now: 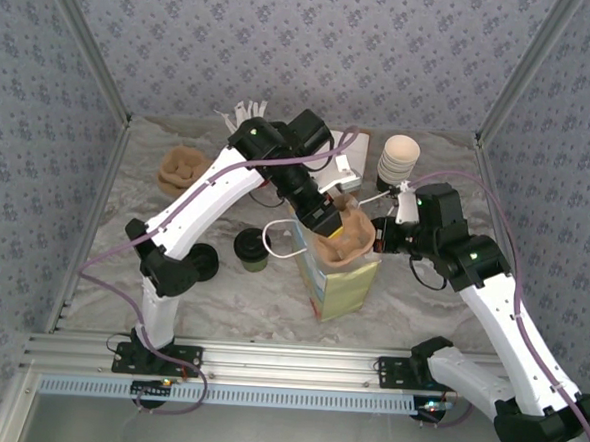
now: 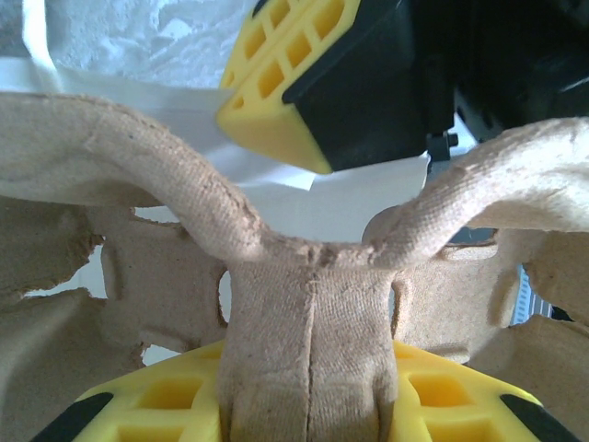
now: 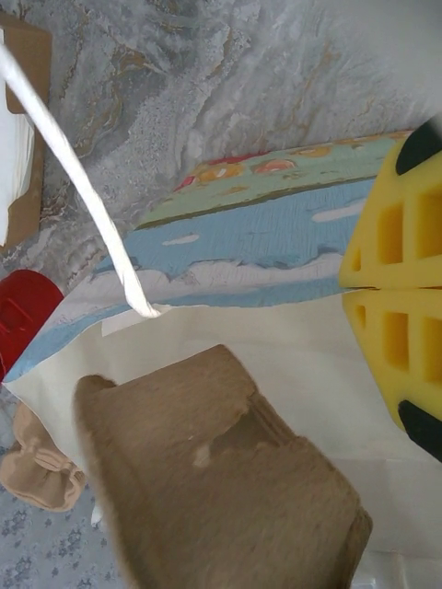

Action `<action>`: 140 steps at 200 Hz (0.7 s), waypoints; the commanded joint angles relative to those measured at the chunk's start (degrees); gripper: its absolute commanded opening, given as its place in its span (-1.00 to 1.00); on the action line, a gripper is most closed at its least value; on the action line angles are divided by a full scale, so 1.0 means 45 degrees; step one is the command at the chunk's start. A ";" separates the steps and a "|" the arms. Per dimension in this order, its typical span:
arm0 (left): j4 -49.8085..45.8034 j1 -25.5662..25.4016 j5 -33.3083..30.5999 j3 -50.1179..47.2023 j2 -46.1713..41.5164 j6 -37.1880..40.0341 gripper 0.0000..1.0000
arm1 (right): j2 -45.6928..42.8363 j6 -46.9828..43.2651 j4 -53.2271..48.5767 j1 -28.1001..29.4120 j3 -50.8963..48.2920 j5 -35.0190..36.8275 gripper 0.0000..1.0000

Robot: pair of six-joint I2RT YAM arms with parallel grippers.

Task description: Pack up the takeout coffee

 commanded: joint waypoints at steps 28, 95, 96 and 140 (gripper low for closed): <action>-0.2018 0.0058 -0.1027 0.1183 0.0537 0.1083 -0.58 | -0.0167 -0.0490 -0.0523 0.0212 0.0408 -0.0312 -1.00; -0.2125 0.0026 -0.2012 0.1672 0.1019 0.1083 -0.59 | -0.0274 -0.1188 -0.0643 0.0675 0.0620 -0.0773 -0.98; -0.2125 0.0022 -0.2028 0.1672 0.1029 0.1082 -0.59 | -0.0265 -0.1188 -0.0645 0.0680 0.0632 -0.0765 -0.98; -0.2270 -0.0322 -0.2716 0.1594 0.1302 0.1254 -0.60 | -0.0300 -0.1093 -0.0712 0.0744 0.0672 -0.0620 -0.97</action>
